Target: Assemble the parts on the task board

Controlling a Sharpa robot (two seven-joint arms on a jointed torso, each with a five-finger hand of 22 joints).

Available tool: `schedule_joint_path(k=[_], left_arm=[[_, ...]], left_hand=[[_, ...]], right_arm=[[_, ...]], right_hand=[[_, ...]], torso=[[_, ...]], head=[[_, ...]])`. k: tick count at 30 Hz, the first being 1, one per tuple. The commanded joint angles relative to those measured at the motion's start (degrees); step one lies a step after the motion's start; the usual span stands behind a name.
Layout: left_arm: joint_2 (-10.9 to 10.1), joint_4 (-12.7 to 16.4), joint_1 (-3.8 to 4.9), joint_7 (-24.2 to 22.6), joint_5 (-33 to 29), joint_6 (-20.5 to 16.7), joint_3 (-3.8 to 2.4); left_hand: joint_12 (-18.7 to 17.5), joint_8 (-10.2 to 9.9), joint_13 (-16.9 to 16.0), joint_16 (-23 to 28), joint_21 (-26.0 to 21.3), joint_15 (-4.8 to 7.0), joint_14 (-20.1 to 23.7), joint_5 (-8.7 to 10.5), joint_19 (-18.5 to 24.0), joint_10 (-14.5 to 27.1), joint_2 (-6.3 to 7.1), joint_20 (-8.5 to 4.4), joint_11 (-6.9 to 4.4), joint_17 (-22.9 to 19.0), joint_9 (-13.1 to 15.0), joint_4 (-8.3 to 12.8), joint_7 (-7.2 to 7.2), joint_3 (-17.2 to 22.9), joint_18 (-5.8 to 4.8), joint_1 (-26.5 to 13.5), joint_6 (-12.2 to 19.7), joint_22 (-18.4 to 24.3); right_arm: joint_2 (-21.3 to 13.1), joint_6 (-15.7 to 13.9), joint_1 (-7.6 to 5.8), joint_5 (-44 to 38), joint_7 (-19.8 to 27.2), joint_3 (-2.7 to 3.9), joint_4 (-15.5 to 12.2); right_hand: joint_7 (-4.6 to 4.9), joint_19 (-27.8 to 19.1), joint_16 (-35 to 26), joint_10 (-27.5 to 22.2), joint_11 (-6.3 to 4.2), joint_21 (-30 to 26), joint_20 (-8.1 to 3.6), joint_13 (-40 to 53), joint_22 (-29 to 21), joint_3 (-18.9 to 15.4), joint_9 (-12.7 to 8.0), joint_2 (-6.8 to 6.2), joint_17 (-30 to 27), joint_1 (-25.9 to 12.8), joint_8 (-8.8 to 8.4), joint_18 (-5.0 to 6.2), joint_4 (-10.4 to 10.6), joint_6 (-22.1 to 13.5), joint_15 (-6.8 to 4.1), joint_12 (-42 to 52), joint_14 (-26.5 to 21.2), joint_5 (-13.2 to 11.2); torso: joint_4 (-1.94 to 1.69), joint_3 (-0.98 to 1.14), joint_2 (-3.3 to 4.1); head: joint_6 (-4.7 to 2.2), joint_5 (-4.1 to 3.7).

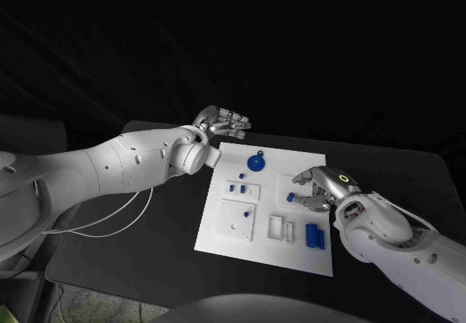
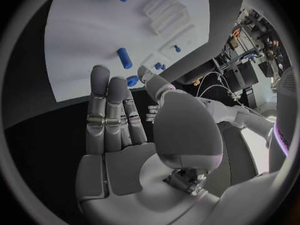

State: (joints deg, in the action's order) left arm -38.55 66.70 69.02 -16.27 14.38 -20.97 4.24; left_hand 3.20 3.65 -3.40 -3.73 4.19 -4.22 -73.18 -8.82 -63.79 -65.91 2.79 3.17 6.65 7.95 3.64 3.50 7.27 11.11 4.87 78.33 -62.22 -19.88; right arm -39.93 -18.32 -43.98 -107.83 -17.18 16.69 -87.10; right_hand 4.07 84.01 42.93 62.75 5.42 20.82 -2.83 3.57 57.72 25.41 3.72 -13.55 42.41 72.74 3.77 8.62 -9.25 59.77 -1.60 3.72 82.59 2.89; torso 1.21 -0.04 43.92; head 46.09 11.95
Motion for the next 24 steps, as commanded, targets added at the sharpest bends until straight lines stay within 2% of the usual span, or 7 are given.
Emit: schedule_joint_path(k=[1,9,13,16,20,24], left_arm=[[0.16,0.0,0.07,-0.62,-0.28,0.91,-0.04],[0.18,-0.07,0.07,-0.59,-0.28,0.94,-0.04],[0.2,-0.11,0.07,-0.58,-0.28,0.98,-0.04],[0.22,-0.14,0.07,-0.58,-0.28,1.0,-0.04],[0.27,-0.17,0.07,-0.55,-0.28,1.02,-0.04],[0.33,-0.19,0.08,-0.5,-0.28,1.08,-0.04]], left_hand=[[0.29,0.03,0.05,0.17,0.22,-0.16,0.34,0.26,-0.25,0.21,-0.55,0.15,-0.13,0.02,0.08,-0.15,0.0,-0.16,-1.11,0.17,0.15,0.05],[0.29,0.03,0.05,0.17,0.22,-0.16,0.34,0.26,-0.25,0.21,-0.55,0.15,-0.13,0.02,0.08,-0.15,0.0,-0.16,-1.11,0.17,0.15,0.05],[0.29,0.03,0.05,0.17,0.22,-0.16,0.34,0.26,-0.25,0.21,-0.55,0.15,-0.13,0.02,0.08,-0.15,0.0,-0.16,-1.11,0.17,0.15,0.05],[0.29,0.03,0.05,0.17,0.24,-0.17,0.38,0.26,-0.25,0.24,-0.58,0.16,-0.12,0.02,0.08,-0.19,0.0,-0.18,-1.13,0.13,0.15,0.25],[0.28,0.03,0.05,0.17,0.25,-0.18,0.4,0.26,-0.25,0.25,-0.59,0.16,-0.12,0.02,0.08,-0.21,-0.01,-0.2,-1.14,0.12,0.15,0.34],[0.28,0.03,0.05,0.17,0.25,-0.18,0.4,0.26,-0.25,0.25,-0.59,0.16,-0.12,0.02,0.08,-0.21,-0.01,-0.2,-1.14,0.12,0.15,0.34]], right_arm=[[0.32,4.68,0.03,-1.77,-0.88,0.05,0.75],[1.35,5.58,0.03,-2.28,-0.59,-0.08,1.97],[2.21,4.57,0.03,-2.32,-0.24,-0.25,2.36],[2.6,4.31,0.03,-2.33,-0.11,-0.34,2.55],[3.01,4.43,0.03,-2.34,-0.02,-0.57,3.0],[3.49,4.61,0.02,-2.34,0.07,-1.08,3.69]], right_hand=[[0.02,2.25,0.2,-0.37,-0.13,-0.13,0.38,-0.06,-0.18,-0.4,-0.03,0.14,0.03,0.56,-0.18,0.62,0.13,-0.31,0.55,-0.21,-0.01,-0.17],[0.4,2.33,0.25,2.06,-0.72,0.24,0.26,-0.08,-0.3,1.07,-0.02,1.0,0.0,0.49,-0.14,0.36,0.18,0.49,0.36,-0.16,0.25,-0.15],[0.69,2.38,0.28,4.13,-1.18,0.86,-0.04,-0.14,-0.47,4.33,-0.03,1.25,-0.05,-0.42,-0.16,0.07,-0.15,0.99,0.1,-0.27,0.55,-0.16],[0.8,2.31,0.39,5.52,-1.5,1.41,-0.29,-0.18,-0.63,7.3,-0.04,0.81,-0.03,-1.48,-0.21,-0.19,-0.37,1.39,-0.12,-0.36,0.61,-0.16],[1.0,2.31,0.45,6.31,-1.75,1.58,-0.36,-0.14,-0.67,8.21,0.0,1.09,0.0,-1.6,-0.13,-0.28,-0.33,1.85,-0.22,-0.27,0.64,-0.16],[1.19,2.26,0.53,7.03,-1.93,1.78,-0.49,-0.16,-0.75,9.32,-0.01,1.2,0.03,-1.93,-0.16,-0.47,-0.3,2.38,-0.33,-0.32,0.66,-0.16]], torso=[[-0.03,-0.15,0.04],[-0.05,-0.15,0.02],[-0.05,-0.13,0.04],[-0.04,-0.13,0.03],[0.0,-0.17,0.03],[0.01,-0.16,0.03]], head=[[0.02,-0.03],[0.2,0.1],[0.25,0.13],[0.28,0.14],[0.33,0.17],[0.36,0.17]])
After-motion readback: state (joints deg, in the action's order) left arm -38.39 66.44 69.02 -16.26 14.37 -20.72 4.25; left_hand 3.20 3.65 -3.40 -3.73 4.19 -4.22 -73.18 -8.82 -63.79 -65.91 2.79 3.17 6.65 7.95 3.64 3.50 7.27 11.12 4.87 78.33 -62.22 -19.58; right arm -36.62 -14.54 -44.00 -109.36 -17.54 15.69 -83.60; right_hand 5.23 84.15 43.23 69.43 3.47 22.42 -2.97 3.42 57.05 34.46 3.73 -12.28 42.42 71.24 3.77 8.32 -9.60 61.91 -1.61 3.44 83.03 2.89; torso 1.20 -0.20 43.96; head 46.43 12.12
